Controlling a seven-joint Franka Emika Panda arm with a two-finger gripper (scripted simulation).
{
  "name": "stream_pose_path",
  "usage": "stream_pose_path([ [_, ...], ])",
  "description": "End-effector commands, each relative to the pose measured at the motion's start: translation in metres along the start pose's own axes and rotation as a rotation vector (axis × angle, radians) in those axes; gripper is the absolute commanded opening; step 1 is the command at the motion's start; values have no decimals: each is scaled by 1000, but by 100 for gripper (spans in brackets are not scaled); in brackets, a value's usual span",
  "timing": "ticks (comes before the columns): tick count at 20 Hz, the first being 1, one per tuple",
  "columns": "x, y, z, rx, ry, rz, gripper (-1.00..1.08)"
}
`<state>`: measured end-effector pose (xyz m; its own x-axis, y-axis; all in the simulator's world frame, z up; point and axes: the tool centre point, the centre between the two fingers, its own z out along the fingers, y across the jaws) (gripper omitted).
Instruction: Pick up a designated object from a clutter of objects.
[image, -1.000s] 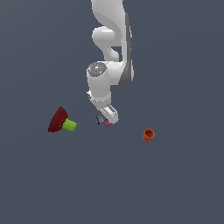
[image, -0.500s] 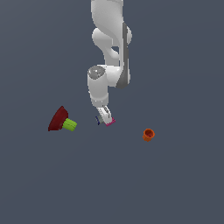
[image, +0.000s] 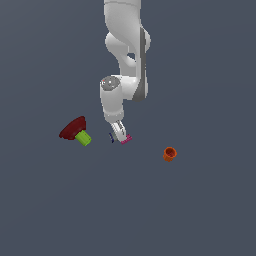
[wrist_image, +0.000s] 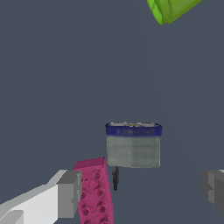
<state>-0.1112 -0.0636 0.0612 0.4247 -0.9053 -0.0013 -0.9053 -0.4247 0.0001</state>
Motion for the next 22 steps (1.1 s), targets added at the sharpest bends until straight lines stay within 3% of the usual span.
stream_pose_path([
  [1, 0, 0, 4, 0, 0, 1, 100],
  [17, 0, 1, 49, 0, 0, 6, 100],
  [18, 0, 1, 49, 0, 0, 6, -100],
  [22, 0, 1, 49, 0, 0, 6, -100],
])
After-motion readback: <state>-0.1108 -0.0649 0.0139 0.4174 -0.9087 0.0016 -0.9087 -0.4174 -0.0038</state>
